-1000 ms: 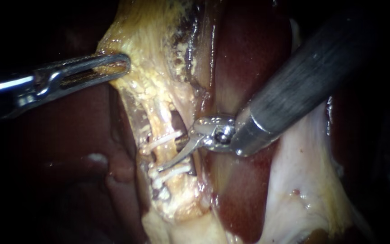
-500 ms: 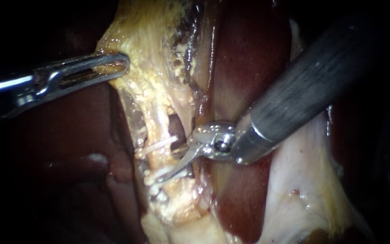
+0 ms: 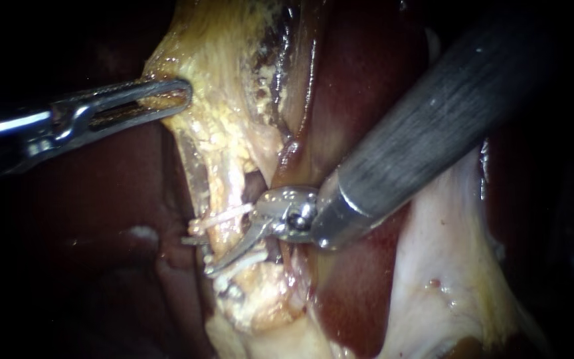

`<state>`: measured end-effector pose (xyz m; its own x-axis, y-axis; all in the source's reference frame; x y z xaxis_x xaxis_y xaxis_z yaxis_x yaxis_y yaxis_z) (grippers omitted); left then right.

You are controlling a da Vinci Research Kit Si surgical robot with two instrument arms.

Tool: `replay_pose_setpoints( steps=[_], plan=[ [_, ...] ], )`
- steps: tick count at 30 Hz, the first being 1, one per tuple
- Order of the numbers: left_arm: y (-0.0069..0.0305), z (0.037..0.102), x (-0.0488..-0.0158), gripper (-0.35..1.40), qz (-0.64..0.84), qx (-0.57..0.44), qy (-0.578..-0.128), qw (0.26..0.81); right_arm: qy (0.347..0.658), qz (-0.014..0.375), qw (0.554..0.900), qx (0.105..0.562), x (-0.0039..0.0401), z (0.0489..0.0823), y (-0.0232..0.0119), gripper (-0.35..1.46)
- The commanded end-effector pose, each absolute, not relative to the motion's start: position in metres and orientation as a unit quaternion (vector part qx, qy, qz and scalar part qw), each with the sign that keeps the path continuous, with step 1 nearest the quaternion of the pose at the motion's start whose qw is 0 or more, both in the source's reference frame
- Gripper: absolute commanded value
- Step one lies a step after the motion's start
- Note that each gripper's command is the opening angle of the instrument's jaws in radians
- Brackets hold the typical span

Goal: Go to the cutting position left tube

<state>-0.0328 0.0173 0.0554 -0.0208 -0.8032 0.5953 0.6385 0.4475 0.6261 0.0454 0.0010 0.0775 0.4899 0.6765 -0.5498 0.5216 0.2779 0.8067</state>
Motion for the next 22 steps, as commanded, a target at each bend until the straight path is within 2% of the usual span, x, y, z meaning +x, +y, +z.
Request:
replay_pose_setpoints(
  steps=[1,22],
  plan=[
    [0.0173,0.0554,-0.0328,-0.35,-0.519,0.084,-0.491,0.695,0.500,0.064,0.623,0.599,0.0454,0.0775,0.0011,1.11],
    [0.0173,0.0554,-0.0329,-0.35,-0.519,0.083,-0.491,0.695,0.496,0.075,0.624,0.599,0.0453,0.0779,0.0013,1.11]
  ],
)
